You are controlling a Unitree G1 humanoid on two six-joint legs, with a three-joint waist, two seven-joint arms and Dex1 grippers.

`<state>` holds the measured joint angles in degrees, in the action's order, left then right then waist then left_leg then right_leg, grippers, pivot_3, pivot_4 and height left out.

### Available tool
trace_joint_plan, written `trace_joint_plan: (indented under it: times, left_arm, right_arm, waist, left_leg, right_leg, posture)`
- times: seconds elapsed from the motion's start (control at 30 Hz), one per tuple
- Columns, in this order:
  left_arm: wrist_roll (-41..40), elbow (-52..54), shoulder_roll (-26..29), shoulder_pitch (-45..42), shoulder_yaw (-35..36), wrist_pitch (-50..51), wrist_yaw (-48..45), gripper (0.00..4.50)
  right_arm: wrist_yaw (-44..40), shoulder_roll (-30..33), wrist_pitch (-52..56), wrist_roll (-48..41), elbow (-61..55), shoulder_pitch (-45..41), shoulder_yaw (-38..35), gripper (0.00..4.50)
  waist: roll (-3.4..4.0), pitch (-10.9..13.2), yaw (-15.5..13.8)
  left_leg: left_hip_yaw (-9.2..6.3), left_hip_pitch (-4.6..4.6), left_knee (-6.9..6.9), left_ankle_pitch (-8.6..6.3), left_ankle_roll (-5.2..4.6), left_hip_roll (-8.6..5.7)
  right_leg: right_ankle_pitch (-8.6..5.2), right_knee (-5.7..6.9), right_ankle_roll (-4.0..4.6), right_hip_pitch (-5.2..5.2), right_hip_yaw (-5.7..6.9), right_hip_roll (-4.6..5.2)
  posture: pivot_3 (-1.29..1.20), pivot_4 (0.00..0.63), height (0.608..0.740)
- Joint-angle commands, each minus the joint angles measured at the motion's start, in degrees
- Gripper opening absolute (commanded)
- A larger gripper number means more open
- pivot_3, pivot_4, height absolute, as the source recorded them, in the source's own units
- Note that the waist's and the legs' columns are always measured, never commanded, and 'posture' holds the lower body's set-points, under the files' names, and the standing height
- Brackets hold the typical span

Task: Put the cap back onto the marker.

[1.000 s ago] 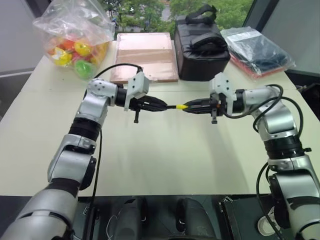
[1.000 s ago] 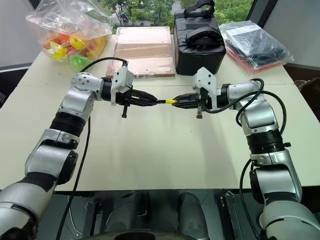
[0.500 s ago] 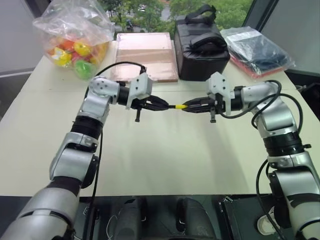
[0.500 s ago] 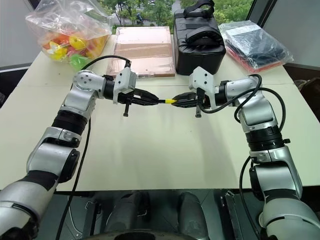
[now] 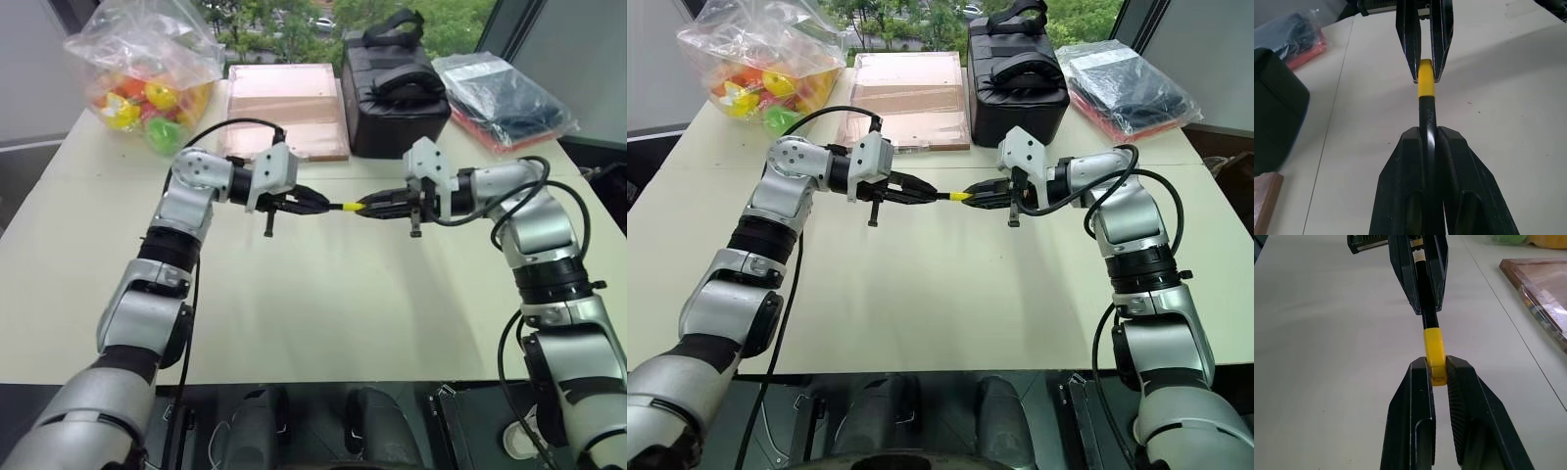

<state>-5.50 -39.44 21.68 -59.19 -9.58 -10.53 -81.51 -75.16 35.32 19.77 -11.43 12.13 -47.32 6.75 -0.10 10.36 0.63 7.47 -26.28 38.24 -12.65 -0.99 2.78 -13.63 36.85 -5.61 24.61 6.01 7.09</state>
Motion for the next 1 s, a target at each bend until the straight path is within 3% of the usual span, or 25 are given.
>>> trace_joint_plan:
  times: [0.03, 0.6, 0.83, 1.0]
  left_arm:
    - [-0.58, 0.41, -2.59, -1.7, 0.07, -1.05, 2.33, 0.0]
    - [-0.94, 2.62, -1.82, 0.64, -0.04, 0.32, 0.61, 0.0]
    - [1.11, 0.59, -0.18, 0.64, -1.15, -1.88, 1.27, 0.0]
    - [1.24, -1.05, 4.02, 1.58, 0.29, -1.35, 2.52, 0.0]
  right_arm:
    - [0.28, -1.75, -0.46, -2.86, -2.47, -2.38, -0.83, 0.08]
    - [-0.07, -0.39, 0.04, -2.5, -2.88, -1.36, -1.0, 0.08]
    - [-1.37, 1.79, 0.78, -1.2, -3.0, -0.53, 0.58, 3.17]
    - [1.69, 5.0, 0.4, -2.83, 0.17, -1.8, -4.69, 3.17]
  waist:
    - [0.0, 0.0, -0.01]
    - [0.0, 0.0, 0.01]
    - [0.0, 0.0, 0.05]
    - [0.0, 0.0, 0.09]
  left_leg:
    - [0.0, 0.0, 0.0, 0.0, 0.0, 0.0]
    - [0.0, 0.0, 0.0, 0.0, 0.0, 0.0]
    - [0.0, -0.01, 0.0, 0.0, 0.0, 0.0]
    - [0.0, -0.01, 0.0, -0.01, -0.02, 0.01]
  right_leg:
    - [0.0, 0.0, 0.0, 0.0, 0.0, 0.0]
    - [0.0, 0.0, 0.0, 0.0, 0.0, 0.0]
    - [0.0, 0.0, 0.0, 0.01, 0.0, 0.0]
    - [0.0, 0.0, 0.0, 0.03, 0.0, 0.0]
  posture:
    - [0.0, 0.15, 0.74]
    - [0.0, 0.15, 0.74]
    - [0.0, 0.15, 0.74]
    - [0.0, 0.15, 0.74]
